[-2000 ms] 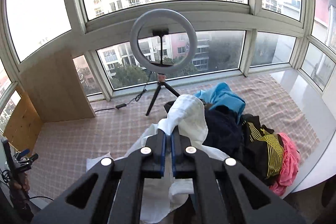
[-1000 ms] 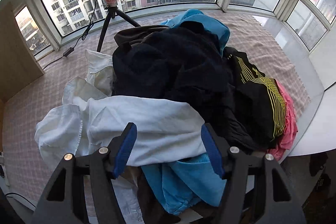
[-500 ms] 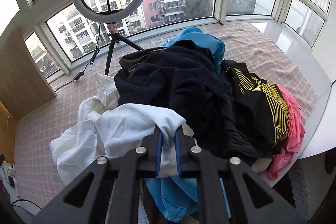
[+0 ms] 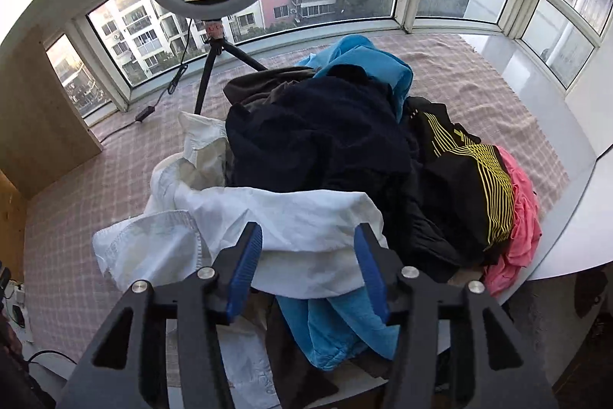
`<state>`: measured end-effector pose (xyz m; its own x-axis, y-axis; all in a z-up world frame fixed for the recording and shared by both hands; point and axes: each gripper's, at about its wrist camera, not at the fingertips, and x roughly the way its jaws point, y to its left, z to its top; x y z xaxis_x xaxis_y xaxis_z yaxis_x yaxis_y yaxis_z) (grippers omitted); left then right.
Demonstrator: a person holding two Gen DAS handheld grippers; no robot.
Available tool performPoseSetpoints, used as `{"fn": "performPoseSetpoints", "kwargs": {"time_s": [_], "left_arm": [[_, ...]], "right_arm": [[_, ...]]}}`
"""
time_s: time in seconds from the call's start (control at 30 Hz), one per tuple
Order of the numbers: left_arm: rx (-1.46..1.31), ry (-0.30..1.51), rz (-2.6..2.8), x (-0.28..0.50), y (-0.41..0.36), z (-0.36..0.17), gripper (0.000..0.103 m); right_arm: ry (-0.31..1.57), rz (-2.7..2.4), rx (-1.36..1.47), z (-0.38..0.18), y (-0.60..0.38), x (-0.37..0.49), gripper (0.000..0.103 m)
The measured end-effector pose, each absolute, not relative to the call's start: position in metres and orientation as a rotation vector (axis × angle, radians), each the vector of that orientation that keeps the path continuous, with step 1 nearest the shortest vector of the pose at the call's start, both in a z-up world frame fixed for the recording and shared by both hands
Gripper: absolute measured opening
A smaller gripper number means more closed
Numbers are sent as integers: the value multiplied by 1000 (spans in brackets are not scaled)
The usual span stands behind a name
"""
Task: Fold clothes
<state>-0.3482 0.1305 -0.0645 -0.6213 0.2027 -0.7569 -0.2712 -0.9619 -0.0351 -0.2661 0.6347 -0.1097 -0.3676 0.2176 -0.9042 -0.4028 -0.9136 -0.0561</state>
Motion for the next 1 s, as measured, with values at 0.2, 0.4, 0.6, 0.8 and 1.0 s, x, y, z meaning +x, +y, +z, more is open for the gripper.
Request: {"fn": "performPoseSetpoints", "kwargs": {"time_s": [0.2, 0.4, 0.6, 0.8, 1.0], "left_arm": [[-1197, 117, 2629, -345, 123, -63, 102], [-1227, 86, 2625, -351, 120, -68, 102], [-1200, 105, 2610, -347, 126, -66, 102], [-1194, 85, 2621, -342, 120, -65, 102], [-1255, 90, 2613, -345, 116, -77, 102]], "right_arm": [[469, 2355, -1437, -137, 665, -272, 9], [470, 2496, -1208, -64, 653, -259, 3], [360, 2740, -847, 58, 621, -257, 0], [200, 2709, -1122, 65, 575, -291, 16], [301, 2294, -1301, -69, 639, -253, 56]]}}
